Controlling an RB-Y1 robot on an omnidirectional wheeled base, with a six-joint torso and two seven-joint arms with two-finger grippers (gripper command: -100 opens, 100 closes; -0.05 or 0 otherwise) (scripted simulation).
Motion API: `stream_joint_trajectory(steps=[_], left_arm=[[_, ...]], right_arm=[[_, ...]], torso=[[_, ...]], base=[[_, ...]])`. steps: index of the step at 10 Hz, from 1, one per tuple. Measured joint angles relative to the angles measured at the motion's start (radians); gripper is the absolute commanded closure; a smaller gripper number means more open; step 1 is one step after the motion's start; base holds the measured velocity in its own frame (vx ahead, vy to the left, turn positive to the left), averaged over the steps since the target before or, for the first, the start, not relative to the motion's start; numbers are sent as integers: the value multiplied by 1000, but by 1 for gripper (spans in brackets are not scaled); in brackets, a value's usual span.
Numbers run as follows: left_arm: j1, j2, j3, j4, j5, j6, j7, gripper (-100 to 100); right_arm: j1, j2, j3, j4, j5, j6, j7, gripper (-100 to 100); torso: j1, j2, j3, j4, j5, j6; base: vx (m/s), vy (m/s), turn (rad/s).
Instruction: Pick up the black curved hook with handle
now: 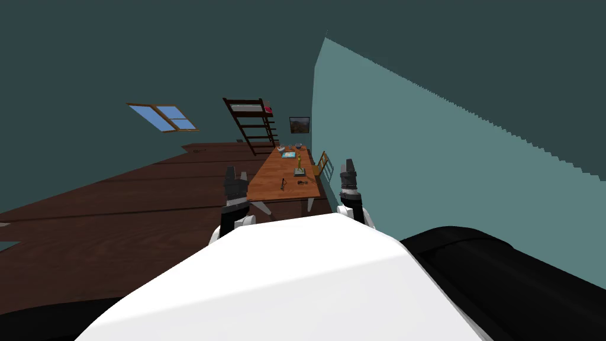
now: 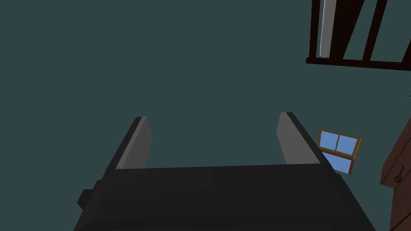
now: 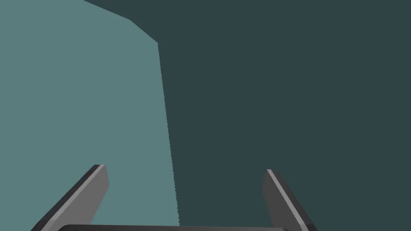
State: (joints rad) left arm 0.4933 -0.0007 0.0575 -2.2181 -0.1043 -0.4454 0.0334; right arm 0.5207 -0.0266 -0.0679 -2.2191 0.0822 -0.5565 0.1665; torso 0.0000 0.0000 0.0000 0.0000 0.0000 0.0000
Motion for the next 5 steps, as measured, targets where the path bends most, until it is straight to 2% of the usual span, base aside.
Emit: stream_joint_trajectory(steps=[3, 5], left_arm=[[-17, 62, 4, 32, -17, 12, 2, -100], [-40, 98, 4, 70, -43, 33, 2, -100]], right_arm=[[0, 0, 0, 0, 0, 0, 0, 0], [0, 0, 0, 0, 0, 0, 0, 0]], torso=[[1, 0, 0, 0, 0, 0], [1, 0, 0, 0, 0, 0]], base=[[0, 3, -52], [-2, 3, -73]])
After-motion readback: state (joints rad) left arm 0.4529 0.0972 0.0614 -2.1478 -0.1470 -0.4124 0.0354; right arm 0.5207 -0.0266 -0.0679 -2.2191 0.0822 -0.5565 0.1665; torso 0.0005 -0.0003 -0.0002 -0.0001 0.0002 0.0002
